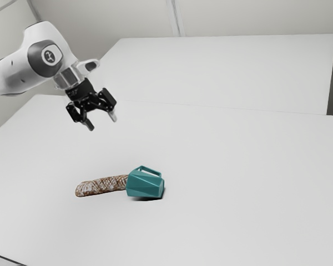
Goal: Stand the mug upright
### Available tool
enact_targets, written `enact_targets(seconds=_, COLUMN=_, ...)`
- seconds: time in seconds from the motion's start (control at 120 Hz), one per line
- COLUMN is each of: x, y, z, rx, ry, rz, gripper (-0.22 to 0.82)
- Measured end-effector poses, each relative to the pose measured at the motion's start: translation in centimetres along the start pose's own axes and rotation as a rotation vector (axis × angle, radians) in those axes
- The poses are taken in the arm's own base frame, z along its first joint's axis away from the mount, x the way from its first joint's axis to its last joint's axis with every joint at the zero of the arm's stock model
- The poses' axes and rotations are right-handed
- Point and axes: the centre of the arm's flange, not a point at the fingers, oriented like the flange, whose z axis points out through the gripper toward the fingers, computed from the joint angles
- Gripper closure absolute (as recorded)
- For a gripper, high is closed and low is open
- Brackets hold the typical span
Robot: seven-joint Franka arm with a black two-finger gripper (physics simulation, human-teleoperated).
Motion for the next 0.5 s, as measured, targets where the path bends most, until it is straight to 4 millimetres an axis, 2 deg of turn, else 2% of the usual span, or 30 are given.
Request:
enact_targets(seconds=0.2, x=1.3, y=-3.3, z=7.9, rx=-0.089, ry=-0.151, rz=-0.121, gripper=0.0)
enact_targets(seconds=0.317, x=0.5, y=-3.8, z=11.2, rx=-0.124, ry=-0.219, rz=-0.159, gripper=0.0)
enact_targets(seconds=0.425, x=-0.4, y=-3.9, z=13.7, rx=-0.155, ry=-0.274, rz=-0.189, gripper=0.0)
enact_targets(seconds=0.5, x=-0.3, y=-4.2, z=15.2, rx=-0.168, ry=-0.301, rz=-0.208, gripper=0.0)
